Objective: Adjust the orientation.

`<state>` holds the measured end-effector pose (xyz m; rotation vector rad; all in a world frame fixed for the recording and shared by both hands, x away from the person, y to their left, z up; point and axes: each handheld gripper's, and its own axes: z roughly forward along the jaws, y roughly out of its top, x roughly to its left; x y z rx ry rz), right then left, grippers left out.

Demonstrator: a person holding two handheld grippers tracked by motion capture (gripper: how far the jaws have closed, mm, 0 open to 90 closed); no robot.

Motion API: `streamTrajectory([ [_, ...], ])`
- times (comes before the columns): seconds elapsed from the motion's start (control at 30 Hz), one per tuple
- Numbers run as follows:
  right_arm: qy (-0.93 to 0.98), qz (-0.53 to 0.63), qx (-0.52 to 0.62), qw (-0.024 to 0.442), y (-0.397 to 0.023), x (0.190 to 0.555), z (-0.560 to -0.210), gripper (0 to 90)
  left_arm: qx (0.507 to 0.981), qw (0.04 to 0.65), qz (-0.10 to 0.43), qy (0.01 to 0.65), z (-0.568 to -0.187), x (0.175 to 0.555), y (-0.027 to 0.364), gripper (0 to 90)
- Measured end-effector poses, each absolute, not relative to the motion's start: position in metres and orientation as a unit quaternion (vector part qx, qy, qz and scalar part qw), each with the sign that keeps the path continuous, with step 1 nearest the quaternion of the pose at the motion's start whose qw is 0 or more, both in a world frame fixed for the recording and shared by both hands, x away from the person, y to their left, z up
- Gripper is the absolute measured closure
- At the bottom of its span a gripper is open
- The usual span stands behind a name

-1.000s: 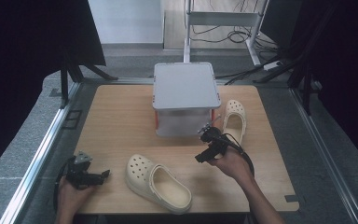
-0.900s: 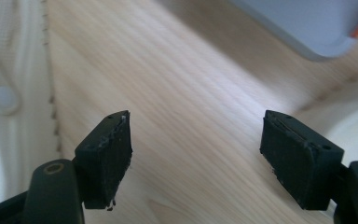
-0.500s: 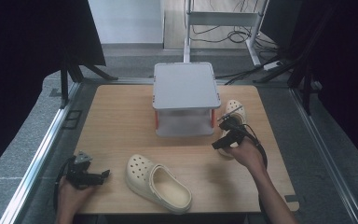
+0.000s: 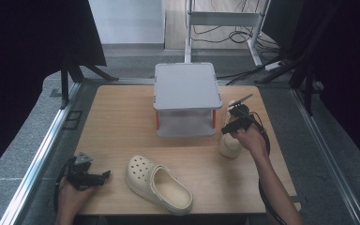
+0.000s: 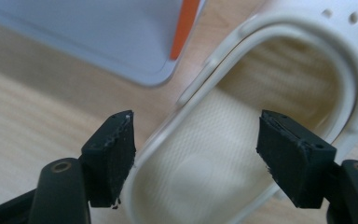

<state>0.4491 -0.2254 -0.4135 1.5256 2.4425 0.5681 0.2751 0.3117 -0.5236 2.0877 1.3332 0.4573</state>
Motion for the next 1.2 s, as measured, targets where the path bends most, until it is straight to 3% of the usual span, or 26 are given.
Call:
streamTrajectory([
  [0.7, 0.795, 0.188, 0.568, 0.101, -0.215, 0.493, -0.442, 38.3, 0.789, 0.306, 0.173, 0.504, -0.524, 0.275, 0.312, 0.0],
  [0.83, 0.789, 0.181, 0.577, 0.109, -0.215, 0.496, -0.443, 47.6, 0.789, 0.306, 0.173, 0.504, -0.524, 0.275, 0.312, 0.0],
  [1.2, 0.801, 0.174, 0.568, 0.079, -0.218, 0.497, -0.439, 68.6, 0.789, 0.306, 0.173, 0.504, -0.524, 0.275, 0.312, 0.0],
])
